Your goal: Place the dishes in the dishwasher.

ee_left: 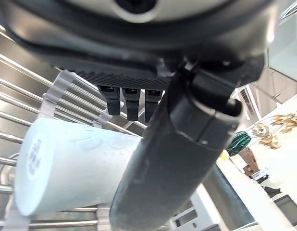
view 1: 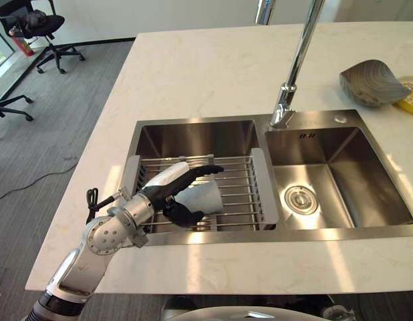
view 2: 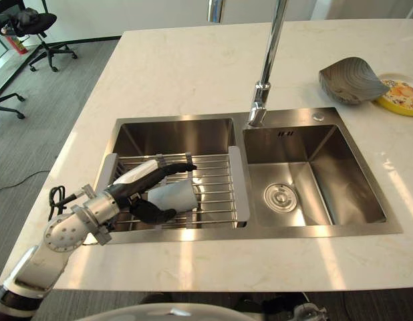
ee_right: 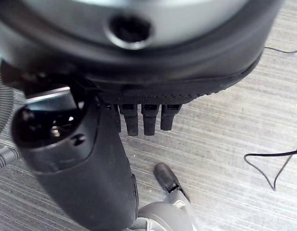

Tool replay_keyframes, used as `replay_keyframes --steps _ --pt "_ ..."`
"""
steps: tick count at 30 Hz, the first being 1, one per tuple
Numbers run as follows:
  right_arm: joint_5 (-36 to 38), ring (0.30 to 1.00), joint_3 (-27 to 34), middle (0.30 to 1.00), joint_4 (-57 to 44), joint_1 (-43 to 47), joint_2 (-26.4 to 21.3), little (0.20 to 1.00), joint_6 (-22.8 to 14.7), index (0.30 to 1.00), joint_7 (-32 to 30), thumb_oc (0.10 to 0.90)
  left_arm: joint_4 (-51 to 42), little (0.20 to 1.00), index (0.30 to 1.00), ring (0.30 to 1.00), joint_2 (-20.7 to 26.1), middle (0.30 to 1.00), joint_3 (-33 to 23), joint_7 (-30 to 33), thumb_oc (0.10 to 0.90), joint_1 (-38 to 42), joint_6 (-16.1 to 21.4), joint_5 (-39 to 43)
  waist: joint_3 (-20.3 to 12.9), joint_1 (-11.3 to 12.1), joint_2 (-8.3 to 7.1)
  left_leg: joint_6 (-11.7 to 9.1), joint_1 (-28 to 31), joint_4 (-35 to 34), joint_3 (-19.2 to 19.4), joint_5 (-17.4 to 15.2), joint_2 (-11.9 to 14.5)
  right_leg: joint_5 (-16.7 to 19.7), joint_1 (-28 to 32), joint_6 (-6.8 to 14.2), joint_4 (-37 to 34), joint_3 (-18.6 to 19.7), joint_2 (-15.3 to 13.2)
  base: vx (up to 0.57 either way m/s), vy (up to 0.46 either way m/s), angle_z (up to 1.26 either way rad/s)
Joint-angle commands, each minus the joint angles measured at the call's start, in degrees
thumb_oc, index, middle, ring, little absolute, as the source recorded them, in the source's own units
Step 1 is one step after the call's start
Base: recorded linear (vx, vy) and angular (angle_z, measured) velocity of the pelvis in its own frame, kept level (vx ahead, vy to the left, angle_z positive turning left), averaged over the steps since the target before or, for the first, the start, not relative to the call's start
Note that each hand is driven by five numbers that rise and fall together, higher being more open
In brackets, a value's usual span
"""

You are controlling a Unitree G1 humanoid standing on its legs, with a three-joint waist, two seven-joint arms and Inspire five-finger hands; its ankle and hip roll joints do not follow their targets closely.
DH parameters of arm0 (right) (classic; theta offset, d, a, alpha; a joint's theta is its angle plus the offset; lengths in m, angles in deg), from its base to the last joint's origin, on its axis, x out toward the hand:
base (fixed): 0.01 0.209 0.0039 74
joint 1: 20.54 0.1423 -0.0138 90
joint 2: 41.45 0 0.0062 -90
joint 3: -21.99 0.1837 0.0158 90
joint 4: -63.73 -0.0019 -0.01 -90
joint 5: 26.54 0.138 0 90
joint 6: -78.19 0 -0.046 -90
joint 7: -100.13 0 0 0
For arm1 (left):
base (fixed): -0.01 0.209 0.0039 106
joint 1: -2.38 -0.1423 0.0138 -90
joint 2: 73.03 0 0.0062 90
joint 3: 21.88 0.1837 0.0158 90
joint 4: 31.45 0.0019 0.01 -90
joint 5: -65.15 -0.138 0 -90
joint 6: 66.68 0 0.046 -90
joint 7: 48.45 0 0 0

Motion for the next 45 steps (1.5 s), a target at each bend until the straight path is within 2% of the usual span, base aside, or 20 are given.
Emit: replay_keyframes --steps 1,3,14,15,16,17,18,19,24,27,32,34,35,41,45 --pt "-1.56 0.9 -1.05 0.9 1.26 2.43 -1.17 0.9 -0.39 0.9 -0.07 0.8 -4.95 0.9 0.9 0.9 -0.16 0.9 -2.94 3.05 0.8 3.35 3.15 -0.9 0.82 -0.24 -0.57 -3.56 -3.29 2.85 -0.58 3.02 3.71 -5.71 1.93 0.87 2.66 1.27 -0.83 0.0 0.0 0.0" --pt "-1.58 0.9 -0.74 0.9 1.05 2.13 -1.44 0.9 -0.37 0.9 -0.29 0.8 -3.16 0.9 0.9 0.9 -0.8 0.9 -3.42 4.21 0.8 1.05 3.28 -4.63 1.17 -0.42 -0.57 -3.85 -3.68 2.75 -0.34 3.43 4.25 -5.73 1.58 0.65 2.28 1.57 -0.33 -0.01 -0.041 0.0" --pt "-1.74 0.9 -1.68 0.9 -0.61 1.76 -0.66 0.9 -0.3 0.9 -0.73 0.8 1.54 0.9 0.9 0.9 -1.5 0.9 -3.71 7.08 0.8 -1.93 4.52 -10.69 0.56 -0.82 -0.63 -4.06 -2.95 1.8 0.43 3.77 4.47 -5.71 1.71 0.36 1.93 1.9 0.33 0.0 -0.004 -0.01" --pt "-1.69 0.9 -1.73 0.9 -0.5 1.7 -0.55 0.9 -0.35 0.9 -0.75 0.8 1.4 0.644 0.644 0.644 -1.63 0.644 -3.78 7.31 0.629 -2.02 4.71 -10.38 0.41 -0.8 -0.67 -4.05 -2.84 1.7 0.5 3.8 4.47 -5.75 1.7 0.38 2.01 1.9 0.33 0.0 0.0 0.0" --pt "-1.69 0.9 -1.73 0.9 -0.5 1.7 -0.55 0.9 -0.35 0.9 -0.75 0.8 1.4 0.644 0.644 0.644 -1.63 0.644 -3.78 7.31 0.629 -2.02 4.71 -10.38 0.41 -0.8 -0.67 -4.05 -2.84 1.7 0.5 3.8 4.47 -5.75 1.7 0.38 2.01 1.9 0.33 0.01 0.003 -0.08" --pt "-1.69 0.9 -1.78 0.9 -0.47 1.66 -0.54 0.9 -0.44 0.9 -0.85 0.8 1.08 0.333 0.333 0.333 -1.59 0.333 -3.88 7.46 0.422 -2.09 4.88 -10.15 0.3 -0.8 -0.68 -4.04 -2.77 1.6 0.57 3.82 4.44 -5.72 1.67 0.39 2.0 1.9 0.33 0.01 0.002 -0.08" --pt "-1.69 0.9 -1.78 0.9 -0.47 1.66 -0.54 0.9 -0.44 0.9 -0.85 0.8 1.08 0.333 0.333 0.333 -1.59 0.333 -3.88 7.46 0.422 -2.09 4.88 -10.15 0.3 -0.8 -0.68 -4.04 -2.77 1.6 0.57 3.82 4.44 -5.72 1.67 0.39 2.0 1.9 0.33 0.01 0.001 -0.11" --pt "-1.57 0.9 -2.07 0.9 -0.99 1.38 -0.33 0.9 -0.67 0.9 -1.06 0.8 0.82 0.3 0.3 0.3 -1.78 0.3 -4.15 8.69 0.4 -2.12 5.82 -9.31 0.16 -0.84 -0.84 -4.0 -2.72 1.49 0.61 3.84 4.41 -5.67 1.6 0.42 1.98 1.95 0.33 0.0 -0.002 -0.04" --pt "-1.55 0.9 -2.25 0.9 -0.96 0.49 -0.38 0.9 -1.12 0.9 -2.02 0.8 -0.03 0.3 0.3 0.3 -2.29 0.3 -3.68 11.93 0.4 0.0 8.01 -7.15 -0.47 -1.31 -1.25 -3.84 -2.3 1.01 0.87 3.56 4.03 -5.28 1.69 0.66 1.68 2.12 0.19 0.0 0.0 -0.01" --pt "-1.55 0.9 -2.24 0.9 -0.97 0.46 -0.38 0.9 -1.13 0.9 -2.03 0.8 0.1 0.3 0.3 0.3 -2.28 0.3 -3.61 12.01 0.4 0.05 8.09 -7.16 -0.48 -1.29 -1.25 -3.83 -2.28 1.0 0.88 3.56 4.02 -5.27 1.69 0.68 1.68 2.13 0.18 0.0 0.003 -0.03" --pt "-0.89 0.9 -2.6 0.9 0.05 -0.49 0.57 0.9 -1.66 0.9 -2.93 0.8 0.45 0.3 0.3 0.3 -5.05 0.3 -5.37 19.44 0.4 3.37 10.13 -3.56 -1.16 -1.35 -1.82 -3.74 -2.31 0.96 0.88 3.23 3.67 -5.14 1.97 0.93 1.48 1.96 -0.2 0.0 0.002 -0.01" --pt "-0.48 0.9 -3.02 0.9 0.69 -0.49 1.32 0.9 -1.74 0.9 -3.35 0.8 -0.22 0.3 0.3 0.3 -8.23 0.3 -7.01 23.42 0.4 5.94 10.52 2.47 -1.52 -1.31 -2.04 -3.64 -2.3 0.88 0.78 3.14 3.45 -4.94 1.98 0.98 1.4 1.91 -0.39 0.0 0.0 0.0" --pt "-0.47 0.9 -3.04 0.9 0.71 -0.41 1.28 0.9 -1.76 0.9 -3.35 0.8 -0.2 0.3 0.3 0.3 -8.22 0.3 -7.07 23.41 0.4 5.98 10.52 2.59 -1.47 -1.36 -2.0 -3.63 -2.3 0.87 0.76 3.15 3.44 -4.93 1.98 0.99 1.41 1.9 -0.39 0.0 0.0 0.0" --pt "1.04 0.9 -4.32 0.9 0.76 -0.36 2.73 0.9 -1.86 0.9 -4.71 0.8 -1.05 0.3 0.3 0.3 -15.11 0.3 -10.05 32.84 0.4 13.32 13.81 16.47 -2.53 -1.26 -2.59 -3.65 -2.63 0.72 0.44 3.4 3.32 -4.64 1.9 1.06 1.2 1.75 -0.66 0.0 0.0 0.0" --pt "2.11 0.9 -4.47 0.9 1.02 0.53 2.95 0.9 -1.97 0.9 -5.62 0.8 -2.04 0.3 0.3 0.3 -17.14 0.3 -11.05 36.79 0.4 15.74 16.58 20.42 -2.78 -1.09 -2.58 -3.82 -3.48 1.22 0.05 3.67 3.26 -4.51 1.55 1.18 0.97 1.82 -0.89 0.0 0.0 0.0"
